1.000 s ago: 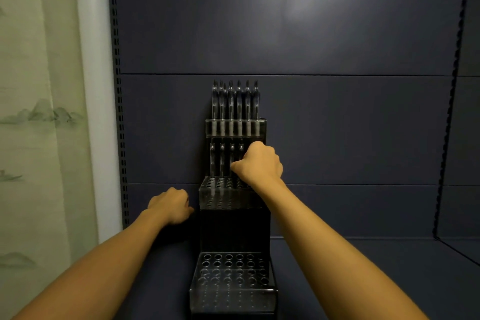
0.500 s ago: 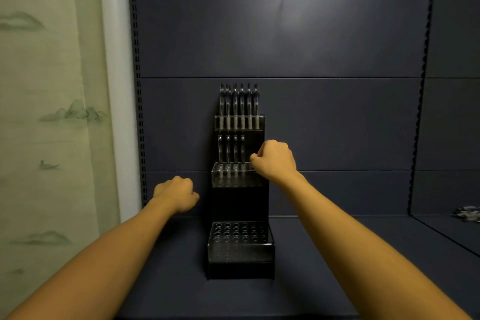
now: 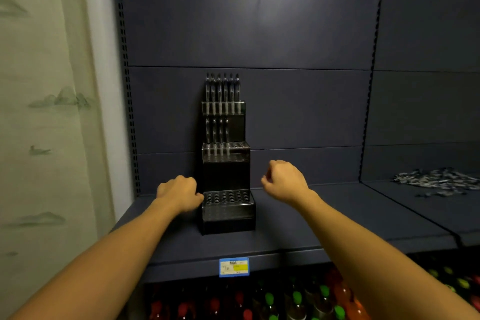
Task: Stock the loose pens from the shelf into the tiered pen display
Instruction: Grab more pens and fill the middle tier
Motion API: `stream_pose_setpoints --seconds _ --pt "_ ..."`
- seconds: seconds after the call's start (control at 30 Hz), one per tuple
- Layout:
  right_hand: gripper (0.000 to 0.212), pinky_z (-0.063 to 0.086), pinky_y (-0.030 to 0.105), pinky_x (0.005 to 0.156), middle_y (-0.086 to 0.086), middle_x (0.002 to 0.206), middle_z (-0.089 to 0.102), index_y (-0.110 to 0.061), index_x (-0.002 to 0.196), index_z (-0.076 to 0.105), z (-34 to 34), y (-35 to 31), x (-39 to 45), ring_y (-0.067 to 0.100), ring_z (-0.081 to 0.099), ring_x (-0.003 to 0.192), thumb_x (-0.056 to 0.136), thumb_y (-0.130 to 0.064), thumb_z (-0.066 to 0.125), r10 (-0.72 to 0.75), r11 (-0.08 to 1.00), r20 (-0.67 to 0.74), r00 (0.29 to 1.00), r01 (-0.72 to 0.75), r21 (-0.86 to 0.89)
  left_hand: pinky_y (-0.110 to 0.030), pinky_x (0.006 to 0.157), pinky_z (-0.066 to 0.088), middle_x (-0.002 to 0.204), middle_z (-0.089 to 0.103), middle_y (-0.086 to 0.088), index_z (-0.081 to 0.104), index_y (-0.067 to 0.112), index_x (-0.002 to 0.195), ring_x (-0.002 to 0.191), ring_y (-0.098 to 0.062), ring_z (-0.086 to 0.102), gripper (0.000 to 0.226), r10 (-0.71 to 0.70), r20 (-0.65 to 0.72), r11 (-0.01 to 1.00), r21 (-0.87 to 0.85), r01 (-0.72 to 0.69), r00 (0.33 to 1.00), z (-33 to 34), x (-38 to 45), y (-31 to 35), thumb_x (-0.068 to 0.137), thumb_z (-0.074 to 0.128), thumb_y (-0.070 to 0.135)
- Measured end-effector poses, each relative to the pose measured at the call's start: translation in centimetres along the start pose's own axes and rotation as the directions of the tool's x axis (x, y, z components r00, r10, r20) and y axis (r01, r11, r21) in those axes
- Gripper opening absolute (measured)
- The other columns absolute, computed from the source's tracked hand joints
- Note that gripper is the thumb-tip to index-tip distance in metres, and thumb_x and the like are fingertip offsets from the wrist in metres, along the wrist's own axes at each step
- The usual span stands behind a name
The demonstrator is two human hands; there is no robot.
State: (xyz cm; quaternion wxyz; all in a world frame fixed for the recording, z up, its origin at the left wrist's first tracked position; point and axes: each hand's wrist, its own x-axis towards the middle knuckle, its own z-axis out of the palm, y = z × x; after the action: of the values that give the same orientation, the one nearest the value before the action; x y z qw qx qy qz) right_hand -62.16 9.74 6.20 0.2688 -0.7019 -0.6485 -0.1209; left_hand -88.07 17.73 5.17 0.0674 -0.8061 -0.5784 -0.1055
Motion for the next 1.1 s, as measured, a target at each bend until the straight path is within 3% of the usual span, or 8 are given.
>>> stream_pose_setpoints --seconds 0.13,0.5,0.77,1.1 --pt "0.022 0.055 0.04 0.075 0.004 0.097 0.054 -0.012 0.096 0.053 -1.5 3.1 -1.2 0.024 0.056 0.086 0.095 -0.034 0.058 -0.016 0.994 0.086 0.996 0.025 -0.108 -0.034 0.071 0.049 0.087 0.061 0.001 0.064 0.019 0.09 0.08 -0.02 0.061 0.028 0.061 -0.021 0.998 -0.015 -0.061 0.998 -0.2 -0.8 3.1 0.097 0.051 0.043" --pt "0.017 0.045 0.034 0.07 0.005 0.097 0.053 -0.014 0.093 0.049 -4.7 14.9 -2.3 0.023 0.051 0.082 0.096 -0.03 0.056 -0.028 0.987 0.159 0.987 0.052 -0.15 -0.035 0.074 0.054 0.085 0.062 0.0 0.06 0.016 0.082 0.079 -0.022 0.062 0.03 0.205 -0.087 0.979 0.002 -0.205 0.975 -0.6 1.2 15.8 0.095 0.048 0.04" --pt "0.021 0.052 0.041 0.08 0.01 0.107 0.057 -0.01 0.105 0.054 -7.5 27.7 -2.5 0.025 0.053 0.088 0.098 -0.03 0.053 -0.004 0.98 0.236 0.972 0.05 -0.191 -0.036 0.08 0.053 0.096 0.064 -0.002 0.062 0.016 0.095 0.087 -0.024 0.062 0.028 0.195 -0.084 0.98 0.045 -0.192 0.977 0.8 3.8 28.3 0.097 0.047 0.04" --pt "0.025 0.049 0.041 0.085 0.014 0.115 0.057 -0.008 0.111 0.054 -7.9 38.8 -3.2 0.03 0.055 0.096 0.101 -0.03 0.051 -0.008 0.983 0.296 0.955 0.063 -0.175 -0.033 0.077 0.05 0.094 0.064 -0.001 0.062 0.017 0.093 0.085 -0.023 0.063 0.027 0.187 -0.006 0.98 0.073 -0.186 0.982 2.9 6.7 39.7 0.093 0.046 0.039"
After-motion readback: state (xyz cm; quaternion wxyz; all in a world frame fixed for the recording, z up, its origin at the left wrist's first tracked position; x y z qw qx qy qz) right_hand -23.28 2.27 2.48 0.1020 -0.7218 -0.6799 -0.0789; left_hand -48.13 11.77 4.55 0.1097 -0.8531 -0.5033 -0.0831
